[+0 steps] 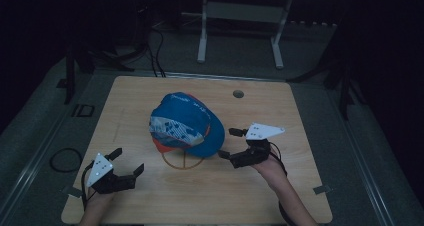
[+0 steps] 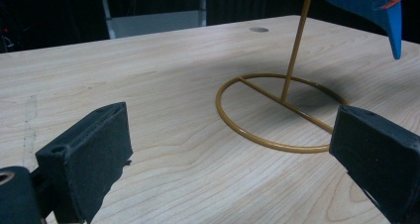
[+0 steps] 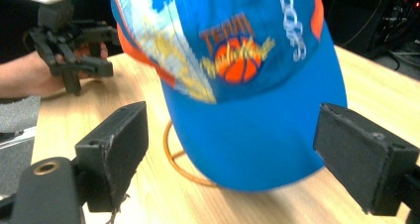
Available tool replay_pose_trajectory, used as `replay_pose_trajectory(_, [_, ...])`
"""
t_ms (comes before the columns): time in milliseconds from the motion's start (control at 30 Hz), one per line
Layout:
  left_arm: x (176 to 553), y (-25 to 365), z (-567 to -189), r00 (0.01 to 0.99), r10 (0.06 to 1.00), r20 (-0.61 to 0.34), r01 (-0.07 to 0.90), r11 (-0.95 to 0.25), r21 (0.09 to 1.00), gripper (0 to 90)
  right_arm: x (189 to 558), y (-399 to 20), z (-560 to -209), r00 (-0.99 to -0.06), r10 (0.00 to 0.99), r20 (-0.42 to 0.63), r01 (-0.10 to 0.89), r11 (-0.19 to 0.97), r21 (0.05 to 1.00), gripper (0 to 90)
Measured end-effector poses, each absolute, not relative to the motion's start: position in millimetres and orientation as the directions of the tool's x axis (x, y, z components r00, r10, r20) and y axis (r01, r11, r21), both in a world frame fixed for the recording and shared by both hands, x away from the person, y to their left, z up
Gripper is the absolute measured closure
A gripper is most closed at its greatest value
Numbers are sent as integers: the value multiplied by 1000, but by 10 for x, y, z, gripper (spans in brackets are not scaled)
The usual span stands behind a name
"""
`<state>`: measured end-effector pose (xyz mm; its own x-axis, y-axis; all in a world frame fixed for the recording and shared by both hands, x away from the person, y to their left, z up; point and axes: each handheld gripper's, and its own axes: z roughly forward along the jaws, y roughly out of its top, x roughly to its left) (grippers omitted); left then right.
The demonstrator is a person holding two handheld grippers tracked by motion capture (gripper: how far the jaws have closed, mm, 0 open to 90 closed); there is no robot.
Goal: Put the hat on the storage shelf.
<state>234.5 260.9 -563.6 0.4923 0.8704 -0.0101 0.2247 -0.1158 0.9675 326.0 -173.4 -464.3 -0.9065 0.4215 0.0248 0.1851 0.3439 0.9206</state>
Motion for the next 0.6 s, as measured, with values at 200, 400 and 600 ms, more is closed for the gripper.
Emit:
replay_pose_trajectory(200, [2353, 2615, -5646, 493, 870, -12, 230, -118, 966, 31, 3248, -1867, -4814, -910, 415, 23, 194, 374, 907, 140])
replay_pose_trajectory(400, [2346, 2613, -5639, 488, 873, -8, 227, -118, 967, 31, 3225, -1983, -4942, -903, 428, 37, 220, 387, 896, 141])
replay_pose_trajectory(600, [2344, 2623, -5643, 486, 874, 1, 226, -127, 966, 31, 3218, -2077, -5061, -895, 445, 39, 236, 397, 887, 142])
